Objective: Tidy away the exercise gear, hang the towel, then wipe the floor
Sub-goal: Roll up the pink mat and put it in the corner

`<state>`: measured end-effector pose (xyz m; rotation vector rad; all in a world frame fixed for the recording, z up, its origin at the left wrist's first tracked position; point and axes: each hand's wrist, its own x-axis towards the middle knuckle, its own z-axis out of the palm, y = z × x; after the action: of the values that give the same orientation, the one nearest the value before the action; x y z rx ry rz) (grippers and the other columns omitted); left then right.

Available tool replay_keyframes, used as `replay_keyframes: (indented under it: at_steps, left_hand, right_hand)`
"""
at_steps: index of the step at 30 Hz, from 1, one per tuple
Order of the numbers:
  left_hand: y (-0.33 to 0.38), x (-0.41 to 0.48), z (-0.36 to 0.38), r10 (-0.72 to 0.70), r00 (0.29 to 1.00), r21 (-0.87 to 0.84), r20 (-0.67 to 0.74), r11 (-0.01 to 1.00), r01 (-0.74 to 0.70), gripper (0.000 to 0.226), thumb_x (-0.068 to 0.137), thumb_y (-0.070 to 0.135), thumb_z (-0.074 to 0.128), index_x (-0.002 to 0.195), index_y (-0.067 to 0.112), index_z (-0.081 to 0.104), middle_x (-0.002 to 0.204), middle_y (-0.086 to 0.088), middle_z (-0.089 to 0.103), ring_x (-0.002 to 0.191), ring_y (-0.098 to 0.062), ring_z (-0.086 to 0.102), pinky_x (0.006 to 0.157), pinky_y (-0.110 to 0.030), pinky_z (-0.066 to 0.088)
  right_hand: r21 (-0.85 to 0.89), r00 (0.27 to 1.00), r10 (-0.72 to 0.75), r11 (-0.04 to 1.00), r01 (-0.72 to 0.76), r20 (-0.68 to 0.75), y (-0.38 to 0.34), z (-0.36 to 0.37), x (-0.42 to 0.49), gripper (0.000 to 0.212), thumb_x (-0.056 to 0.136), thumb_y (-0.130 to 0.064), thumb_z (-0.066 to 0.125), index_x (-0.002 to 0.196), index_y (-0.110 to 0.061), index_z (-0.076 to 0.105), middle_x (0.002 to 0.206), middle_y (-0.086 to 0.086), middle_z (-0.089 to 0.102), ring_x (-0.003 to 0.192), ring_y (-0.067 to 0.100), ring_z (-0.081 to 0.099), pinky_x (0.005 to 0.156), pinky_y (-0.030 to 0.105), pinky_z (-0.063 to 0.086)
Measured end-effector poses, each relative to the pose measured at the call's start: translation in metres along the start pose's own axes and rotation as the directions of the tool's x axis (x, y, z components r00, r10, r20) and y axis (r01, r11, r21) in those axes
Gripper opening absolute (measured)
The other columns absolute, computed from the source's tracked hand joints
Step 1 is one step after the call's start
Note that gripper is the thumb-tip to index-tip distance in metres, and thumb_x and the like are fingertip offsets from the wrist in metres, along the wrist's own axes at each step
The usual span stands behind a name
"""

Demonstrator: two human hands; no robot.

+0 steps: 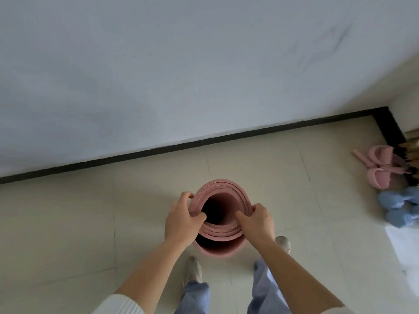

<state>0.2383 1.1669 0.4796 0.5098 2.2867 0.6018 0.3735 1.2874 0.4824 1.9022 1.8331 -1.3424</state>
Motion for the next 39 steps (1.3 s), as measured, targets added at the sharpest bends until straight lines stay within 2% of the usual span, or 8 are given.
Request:
replay_keyframes:
  at_steps: [8,17,21,24,27,30,34,39]
  left_hand:
    - [0.214,0.027,0.134,0.129,0.984,0.042,0.121,0.99,-0.135,0.044,0.076,0.029,0.068,0.11,0.038,0.041,0.092,0.005,0.061,0.071,-0.008,0.062,0.062,-0.026,0.053]
    - [0.458,0.073,0.267,0.42,0.867,0.043,0.268,0.894,-0.446,0.032,0.082,0.024,0.062,0.11,0.032,0.048,0.086,0.004,0.063,0.074,-0.011,0.06,0.054,-0.011,0.038]
    - [0.556,0.112,0.309,0.511,0.804,0.011,0.304,0.842,-0.539,0.025,0.081,0.026,0.062,0.1,0.034,0.049,0.078,0.008,0.064,0.069,-0.01,0.062,0.058,-0.026,0.053]
    - [0.62,0.147,0.34,0.564,0.761,-0.02,0.321,0.807,-0.59,0.023,0.08,0.037,0.062,0.098,0.038,0.049,0.083,0.01,0.064,0.071,-0.007,0.063,0.065,-0.029,0.056]
    - [0.68,0.18,0.367,0.6,0.727,-0.018,0.335,0.775,-0.631,0.026,0.079,0.048,0.057,0.102,0.041,0.048,0.09,0.011,0.061,0.078,-0.005,0.06,0.067,-0.02,0.051]
    - [0.732,0.207,0.389,0.627,0.699,0.013,0.344,0.741,-0.672,0.026,0.084,0.041,0.06,0.108,0.035,0.05,0.089,0.013,0.057,0.081,-0.005,0.055,0.064,-0.017,0.043]
    - [0.79,0.241,0.418,0.628,0.691,0.055,0.358,0.725,-0.687,0.031,0.085,0.037,0.06,0.114,0.033,0.051,0.094,0.007,0.055,0.078,-0.01,0.057,0.068,-0.025,0.05]
    - [0.85,0.273,0.459,0.58,0.707,0.137,0.406,0.726,-0.674,0.038,0.086,0.032,0.056,0.123,0.034,0.047,0.106,-0.001,0.053,0.085,-0.022,0.059,0.074,-0.028,0.047]
  right_hand:
    - [0.151,0.991,0.06,0.988,-0.041,-0.122,0.061,-0.219,0.1,0.02,0.076,-0.028,0.066,0.086,-0.015,0.054,0.076,-0.002,0.059,0.066,0.013,0.055,0.052,0.026,0.038]
    - [0.268,0.931,0.112,0.963,-0.016,-0.348,0.106,-0.451,0.209,0.019,0.08,-0.024,0.068,0.089,-0.017,0.052,0.076,-0.001,0.059,0.072,0.021,0.057,0.061,0.033,0.046]
    - [0.278,0.888,0.103,0.96,0.029,-0.447,0.107,-0.538,0.27,0.016,0.081,-0.025,0.066,0.089,-0.015,0.056,0.073,-0.001,0.058,0.069,0.02,0.056,0.057,0.032,0.043]
    - [0.314,0.86,0.144,0.949,0.021,-0.49,0.104,-0.589,0.318,0.019,0.08,-0.027,0.065,0.095,-0.017,0.059,0.076,-0.003,0.061,0.07,0.017,0.058,0.059,0.03,0.045]
    - [0.389,0.836,0.209,0.921,0.006,-0.507,0.099,-0.633,0.363,0.013,0.08,-0.024,0.064,0.087,-0.014,0.06,0.073,0.001,0.061,0.064,0.017,0.055,0.053,0.028,0.04]
    - [0.411,0.837,0.237,0.911,-0.016,-0.493,0.098,-0.667,0.404,0.011,0.08,-0.022,0.064,0.081,-0.013,0.058,0.071,0.003,0.061,0.063,0.019,0.054,0.051,0.028,0.037]
    - [0.513,0.814,0.318,0.858,-0.029,-0.486,0.102,-0.697,0.449,0.013,0.08,-0.025,0.065,0.084,-0.014,0.059,0.073,0.004,0.062,0.065,0.022,0.056,0.05,0.028,0.037]
    - [0.458,0.816,0.295,0.888,-0.042,-0.497,0.105,-0.743,0.509,0.012,0.087,-0.025,0.062,0.087,-0.015,0.054,0.071,-0.006,0.055,0.063,0.007,0.049,0.051,0.021,0.032]
